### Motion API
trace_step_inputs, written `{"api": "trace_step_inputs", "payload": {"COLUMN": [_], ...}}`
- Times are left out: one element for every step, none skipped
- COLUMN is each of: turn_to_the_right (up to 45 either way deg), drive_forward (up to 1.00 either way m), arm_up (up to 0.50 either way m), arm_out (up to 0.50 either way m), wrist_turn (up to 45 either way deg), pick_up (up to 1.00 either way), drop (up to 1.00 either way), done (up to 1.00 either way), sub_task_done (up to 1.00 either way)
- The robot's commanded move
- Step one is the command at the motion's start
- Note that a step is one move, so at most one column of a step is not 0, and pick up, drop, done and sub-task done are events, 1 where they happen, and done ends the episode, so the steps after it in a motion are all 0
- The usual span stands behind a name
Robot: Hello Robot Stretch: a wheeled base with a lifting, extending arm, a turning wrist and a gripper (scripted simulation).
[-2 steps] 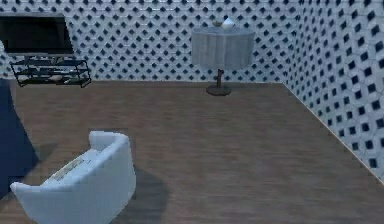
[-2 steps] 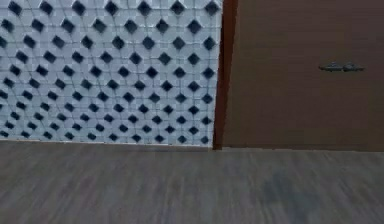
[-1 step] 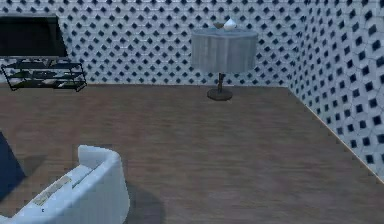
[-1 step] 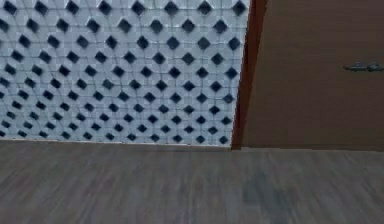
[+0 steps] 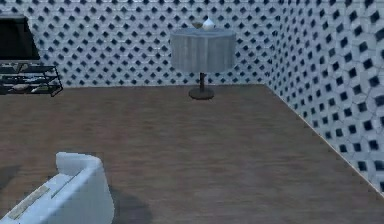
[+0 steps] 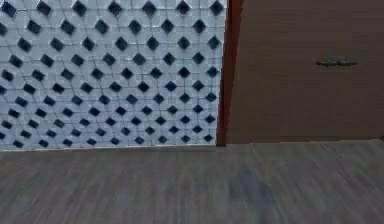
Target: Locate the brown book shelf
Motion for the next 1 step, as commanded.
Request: {"api": "trace_step_inputs", "payload": {"turn_to_the_right": [0.0], "drive_forward": [0.35], "arm_up": [0.00], "arm_out": [0.00], "wrist_turn": [0.0], "pick_up": [0.00], "drop": [0.00], "done": [0.00], "sub_task_done": [0.00]}}
